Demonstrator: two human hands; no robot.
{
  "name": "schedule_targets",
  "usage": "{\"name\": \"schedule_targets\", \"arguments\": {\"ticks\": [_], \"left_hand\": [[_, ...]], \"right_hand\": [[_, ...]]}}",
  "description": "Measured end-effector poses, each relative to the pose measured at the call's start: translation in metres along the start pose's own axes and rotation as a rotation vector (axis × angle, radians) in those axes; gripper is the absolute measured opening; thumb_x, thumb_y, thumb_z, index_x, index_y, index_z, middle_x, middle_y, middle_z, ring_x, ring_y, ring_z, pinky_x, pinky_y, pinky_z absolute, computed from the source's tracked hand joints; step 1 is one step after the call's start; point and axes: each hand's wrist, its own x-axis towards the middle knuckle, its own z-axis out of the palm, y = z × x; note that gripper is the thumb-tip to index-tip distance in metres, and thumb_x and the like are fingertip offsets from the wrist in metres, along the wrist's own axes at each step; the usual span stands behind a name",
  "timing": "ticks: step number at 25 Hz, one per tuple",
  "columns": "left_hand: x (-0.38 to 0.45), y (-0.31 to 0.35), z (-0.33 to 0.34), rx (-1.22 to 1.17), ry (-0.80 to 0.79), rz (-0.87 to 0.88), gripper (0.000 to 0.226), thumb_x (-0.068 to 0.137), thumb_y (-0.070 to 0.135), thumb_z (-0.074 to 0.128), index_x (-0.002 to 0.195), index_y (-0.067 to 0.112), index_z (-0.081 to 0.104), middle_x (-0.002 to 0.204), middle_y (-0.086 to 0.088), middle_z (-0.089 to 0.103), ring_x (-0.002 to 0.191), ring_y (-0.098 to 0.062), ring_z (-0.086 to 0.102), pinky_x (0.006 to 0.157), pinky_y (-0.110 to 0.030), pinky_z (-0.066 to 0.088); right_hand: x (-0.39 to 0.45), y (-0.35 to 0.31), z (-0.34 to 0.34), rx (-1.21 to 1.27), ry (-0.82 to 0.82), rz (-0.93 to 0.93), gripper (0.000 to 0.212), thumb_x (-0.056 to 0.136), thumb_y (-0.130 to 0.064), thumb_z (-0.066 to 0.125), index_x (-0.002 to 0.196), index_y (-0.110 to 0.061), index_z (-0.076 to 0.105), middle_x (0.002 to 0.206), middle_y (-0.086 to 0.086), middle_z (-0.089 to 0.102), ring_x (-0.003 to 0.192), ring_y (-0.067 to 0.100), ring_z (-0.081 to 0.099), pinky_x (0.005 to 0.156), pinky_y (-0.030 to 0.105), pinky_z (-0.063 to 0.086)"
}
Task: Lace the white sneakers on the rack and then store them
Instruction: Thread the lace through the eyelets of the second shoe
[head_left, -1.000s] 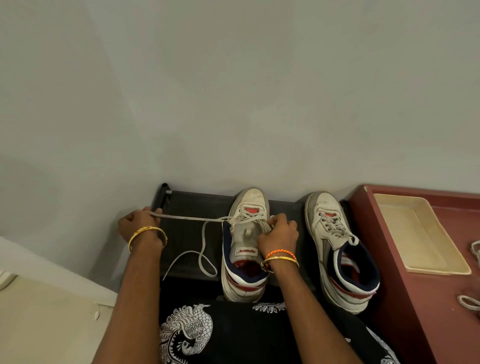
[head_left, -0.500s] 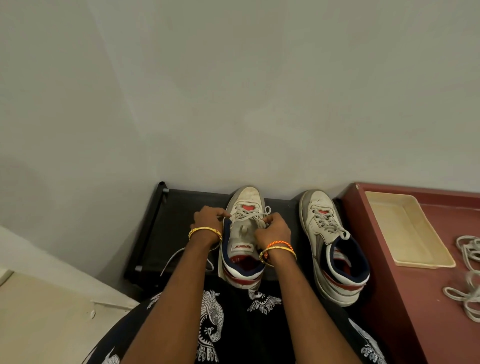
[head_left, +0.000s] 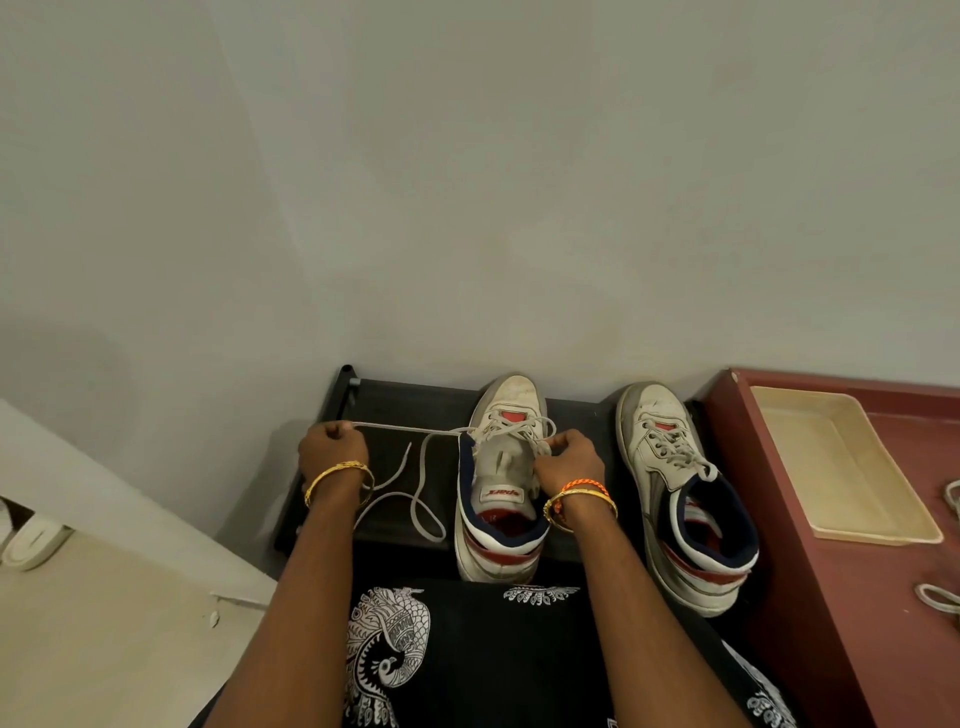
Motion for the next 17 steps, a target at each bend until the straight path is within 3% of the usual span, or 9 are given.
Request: {"name": "schedule_targets", "arguments": {"ticks": [2, 5, 8, 12, 17], "left_hand": [[-0.008, 0.004, 0.008, 0.092, -0.098, 0.128, 0.019, 0.092, 0.017, 0.053, 0.111, 0.013, 0.056, 0.120, -0.013, 0.055, 0.118, -0.034, 0.049, 0.104, -0.053, 0.034], [-0.024, 0.010, 0.028, 0.409, -0.336, 0.402, 0.042, 0.090, 0.023, 0.060, 0.130, 0.031, 0.051, 0.139, -0.009, 0.039, 0.132, -0.032, 0.032, 0.105, -0.058, 0.026], [-0.042, 0.015, 0.049, 0.500, -0.467, 0.505, 0.029, 0.091, 0.019, 0.058, 0.117, 0.032, 0.064, 0.145, -0.003, 0.032, 0.138, -0.027, 0.021, 0.110, -0.053, 0.018], [-0.045, 0.016, 0.059, 0.466, -0.468, 0.483, 0.016, 0.089, 0.015, 0.061, 0.097, 0.025, 0.070, 0.144, -0.003, 0.033, 0.137, -0.026, 0.020, 0.109, -0.048, 0.016], [-0.042, 0.016, 0.052, 0.562, -0.340, 0.434, 0.015, 0.089, 0.015, 0.059, 0.099, 0.022, 0.067, 0.144, -0.004, 0.030, 0.134, -0.026, 0.024, 0.106, -0.048, 0.020]], "right_hand": [[0.001, 0.001, 0.001, -0.003, 0.007, 0.003, 0.014, 0.084, -0.005, 0.063, 0.095, -0.009, 0.057, 0.098, 0.009, 0.060, 0.086, 0.019, 0.054, 0.068, 0.026, 0.042], [0.002, 0.003, 0.000, 0.011, -0.003, 0.008, 0.013, 0.084, -0.006, 0.063, 0.093, -0.012, 0.056, 0.100, 0.009, 0.062, 0.084, 0.018, 0.056, 0.066, 0.025, 0.042], [0.003, 0.004, 0.000, 0.016, -0.002, 0.004, 0.013, 0.084, -0.007, 0.063, 0.094, -0.012, 0.056, 0.097, 0.008, 0.061, 0.084, 0.018, 0.056, 0.065, 0.025, 0.042], [0.005, 0.005, -0.001, 0.002, 0.003, 0.004, 0.013, 0.085, -0.008, 0.063, 0.097, -0.010, 0.058, 0.094, 0.006, 0.059, 0.083, 0.017, 0.054, 0.059, 0.020, 0.040], [0.007, 0.006, 0.003, -0.013, 0.035, 0.029, 0.014, 0.085, -0.008, 0.064, 0.098, -0.009, 0.059, 0.099, 0.009, 0.062, 0.084, 0.018, 0.055, 0.067, 0.026, 0.043]]}}
